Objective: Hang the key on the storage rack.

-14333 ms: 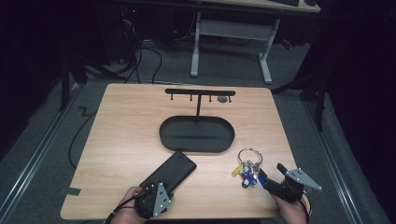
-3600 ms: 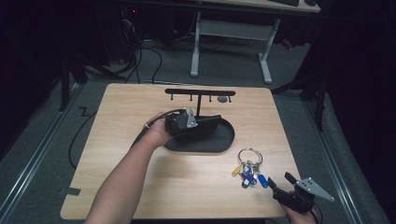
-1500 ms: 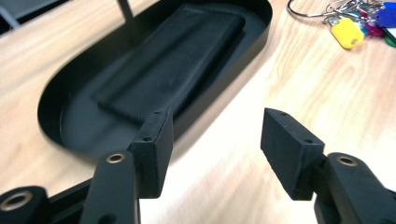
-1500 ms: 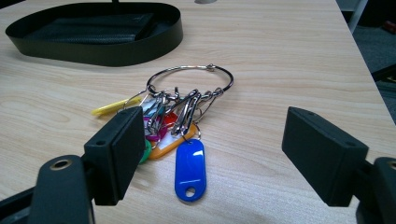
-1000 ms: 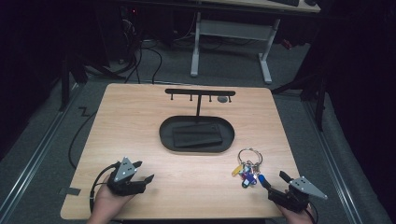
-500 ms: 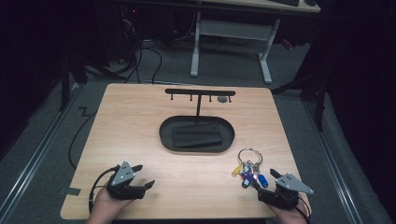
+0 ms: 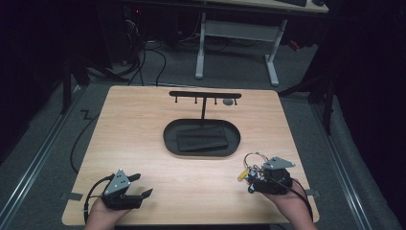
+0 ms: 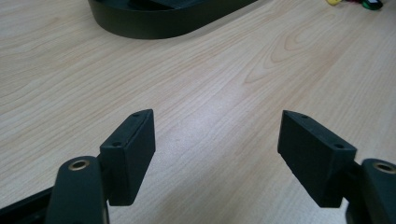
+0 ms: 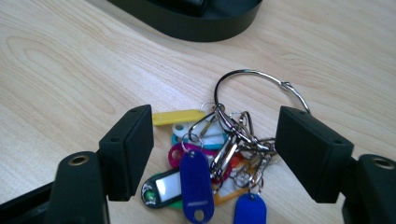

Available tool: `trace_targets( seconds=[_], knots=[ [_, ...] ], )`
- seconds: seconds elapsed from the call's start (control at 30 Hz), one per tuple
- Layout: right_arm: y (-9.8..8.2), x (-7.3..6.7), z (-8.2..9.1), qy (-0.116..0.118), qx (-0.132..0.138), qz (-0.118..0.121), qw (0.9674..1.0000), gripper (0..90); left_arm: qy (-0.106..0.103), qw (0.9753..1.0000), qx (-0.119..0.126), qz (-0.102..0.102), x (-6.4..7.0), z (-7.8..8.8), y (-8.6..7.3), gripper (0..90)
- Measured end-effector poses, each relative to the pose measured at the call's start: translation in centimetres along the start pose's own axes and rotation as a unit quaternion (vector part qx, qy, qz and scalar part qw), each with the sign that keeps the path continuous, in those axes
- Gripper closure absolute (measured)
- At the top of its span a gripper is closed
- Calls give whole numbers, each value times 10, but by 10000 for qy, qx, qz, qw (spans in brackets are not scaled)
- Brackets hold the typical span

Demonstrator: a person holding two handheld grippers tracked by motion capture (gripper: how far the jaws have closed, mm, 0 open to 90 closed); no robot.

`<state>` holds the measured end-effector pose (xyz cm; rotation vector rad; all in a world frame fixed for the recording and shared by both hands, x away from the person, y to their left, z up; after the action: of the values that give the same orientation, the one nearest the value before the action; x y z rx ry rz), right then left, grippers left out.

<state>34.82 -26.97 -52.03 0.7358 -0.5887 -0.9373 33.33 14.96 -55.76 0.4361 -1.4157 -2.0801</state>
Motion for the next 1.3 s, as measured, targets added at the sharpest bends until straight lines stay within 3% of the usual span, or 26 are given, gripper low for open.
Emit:
trace_targets(
  seconds=[0.1,0.2,0.27,0.43,0.57,0.83,0.9,1.13,1.17,1.23,1.3],
  knots=[
    [3,-2,-12,178,-326,2,9993,299,-27,10000,-13,-55,1,2,-1,288],
    [5,-4,-23,272,-648,205,9973,309,-87,9999,-62,-56,2,1,-3,288],
    [5,-5,-29,273,-873,373,9951,309,-177,9997,-114,-80,4,1,-5,289],
    [7,-1,-45,449,-1355,407,9889,324,-212,9995,-167,-143,7,0,-5,292],
    [12,4,-52,528,-1602,301,9852,339,-259,9995,-148,-95,8,-1,-4,312],
    [23,14,-65,590,-1972,366,9779,404,-337,9992,-208,-105,8,-5,-5,320],
    [25,16,-69,618,-2150,354,9740,419,-369,9990,-221,-124,9,-5,-5,324],
    [29,17,-85,634,-2542,194,9649,507,-432,9985,-264,-202,12,-5,-6,329],
    [29,17,-88,704,-2550,288,9639,508,-433,9985,-267,-185,12,-5,-6,329],
    [26,18,-92,715,-2745,232,9587,552,-439,9984,-306,-181,11,-5,-7,329],
    [24,19,-94,740,-2850,214,9554,571,-420,9986,-273,-168,11,-5,-7,329]
  ],
)
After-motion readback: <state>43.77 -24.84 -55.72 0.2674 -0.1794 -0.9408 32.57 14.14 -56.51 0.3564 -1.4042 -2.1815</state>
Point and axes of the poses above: each handheld gripper's, and its own axes: z roughly backward along the jaws, y roughly out of its top, x roughly to its right, the point moved 7 cm from there along -z, roughly forward along the jaws, and after that the axes turned 11 degrees about x, right-handed, at the moved point
